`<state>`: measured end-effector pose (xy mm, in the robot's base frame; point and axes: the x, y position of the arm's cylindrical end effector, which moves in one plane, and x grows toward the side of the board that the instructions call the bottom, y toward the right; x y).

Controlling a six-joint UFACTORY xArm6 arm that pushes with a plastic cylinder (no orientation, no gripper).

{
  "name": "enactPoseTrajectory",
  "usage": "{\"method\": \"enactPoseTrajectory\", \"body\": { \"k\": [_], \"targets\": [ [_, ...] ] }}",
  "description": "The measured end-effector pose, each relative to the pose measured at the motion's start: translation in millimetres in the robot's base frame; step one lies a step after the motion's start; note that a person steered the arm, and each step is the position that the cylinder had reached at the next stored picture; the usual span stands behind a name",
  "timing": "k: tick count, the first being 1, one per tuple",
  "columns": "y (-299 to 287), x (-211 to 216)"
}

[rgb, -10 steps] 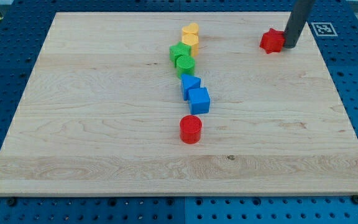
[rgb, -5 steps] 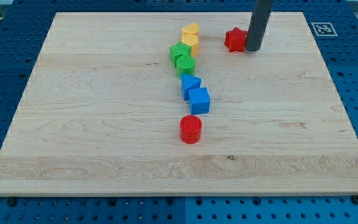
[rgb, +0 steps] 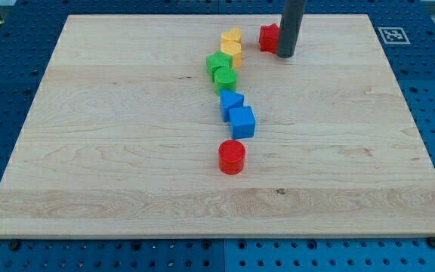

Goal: Move the red star at the top center of the board

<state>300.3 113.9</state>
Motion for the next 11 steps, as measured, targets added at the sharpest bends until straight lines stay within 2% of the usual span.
{"method": "enactPoseTrajectory", "body": {
  "k": [3,4,5,7,11],
  "targets": [
    [-25,-40],
    [-21,-35],
    [8,-28],
    [8,-78],
    [-17,-60]
  ]
}}
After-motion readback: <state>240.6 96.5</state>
